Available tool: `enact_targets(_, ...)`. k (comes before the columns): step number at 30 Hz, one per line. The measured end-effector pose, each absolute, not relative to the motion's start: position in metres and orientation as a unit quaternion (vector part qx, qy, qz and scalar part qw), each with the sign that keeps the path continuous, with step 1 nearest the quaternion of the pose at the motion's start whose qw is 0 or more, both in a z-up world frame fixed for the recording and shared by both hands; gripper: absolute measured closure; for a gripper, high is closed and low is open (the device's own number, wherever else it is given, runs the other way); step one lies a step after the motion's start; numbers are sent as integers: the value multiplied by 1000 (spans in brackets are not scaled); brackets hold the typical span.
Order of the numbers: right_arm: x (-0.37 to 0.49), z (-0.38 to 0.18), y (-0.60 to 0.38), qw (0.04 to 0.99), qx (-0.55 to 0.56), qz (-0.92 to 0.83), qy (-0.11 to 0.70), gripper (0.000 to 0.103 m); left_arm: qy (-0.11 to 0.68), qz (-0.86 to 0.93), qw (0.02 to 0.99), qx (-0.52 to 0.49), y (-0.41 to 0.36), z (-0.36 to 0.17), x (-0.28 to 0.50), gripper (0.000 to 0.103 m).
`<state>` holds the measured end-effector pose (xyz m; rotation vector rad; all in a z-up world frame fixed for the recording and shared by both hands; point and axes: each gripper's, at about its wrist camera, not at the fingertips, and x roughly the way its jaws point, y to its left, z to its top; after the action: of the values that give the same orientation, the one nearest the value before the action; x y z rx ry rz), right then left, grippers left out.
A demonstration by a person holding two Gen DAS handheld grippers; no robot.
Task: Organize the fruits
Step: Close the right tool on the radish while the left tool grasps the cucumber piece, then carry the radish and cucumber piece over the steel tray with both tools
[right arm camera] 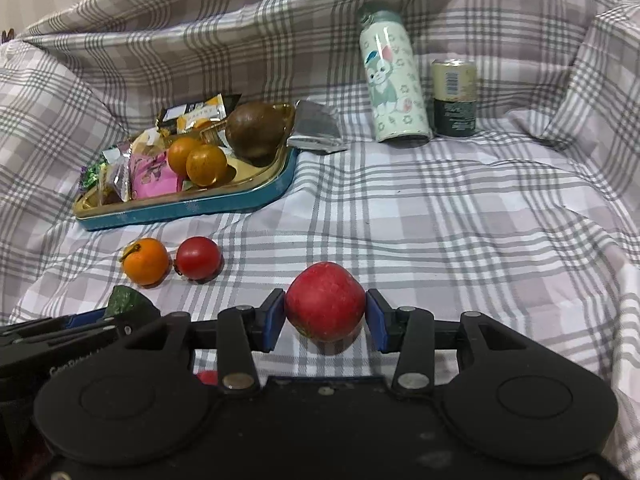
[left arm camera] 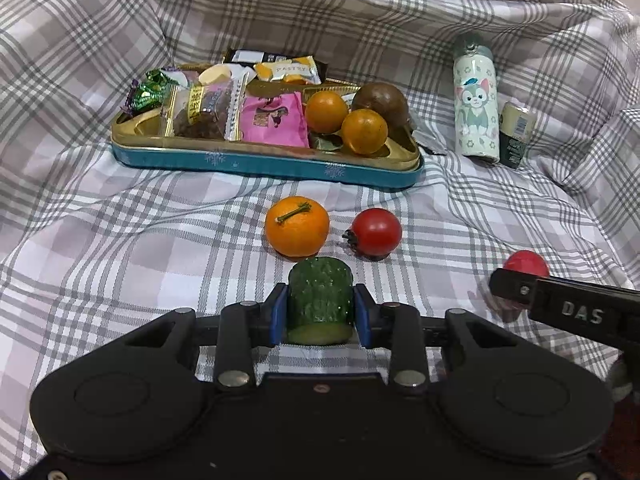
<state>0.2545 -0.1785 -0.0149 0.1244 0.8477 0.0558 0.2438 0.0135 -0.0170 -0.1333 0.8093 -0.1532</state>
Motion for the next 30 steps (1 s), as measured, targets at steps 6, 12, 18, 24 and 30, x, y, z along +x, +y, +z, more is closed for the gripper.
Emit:
enact_targets(6,224,1,-185,919,51,36,390,58,376,-97,920,-53,12,-4,227,60)
enact_targets(12,183,17,-185,928,30,54,367,58,368,-94,923,-59,16,16,200,60)
enact_targets(18,137,25,-181,933,22,74,351,58,368,-95,924,-33,22,23,156,60)
enact_targets(24,94,16,-177,933,17,84,350,58,367,-94,925,-37,32,23,117,60)
enact_targets(30,55,8,-172,935,-10,91,343,58,371,-94,924,-24,30,16,91,60)
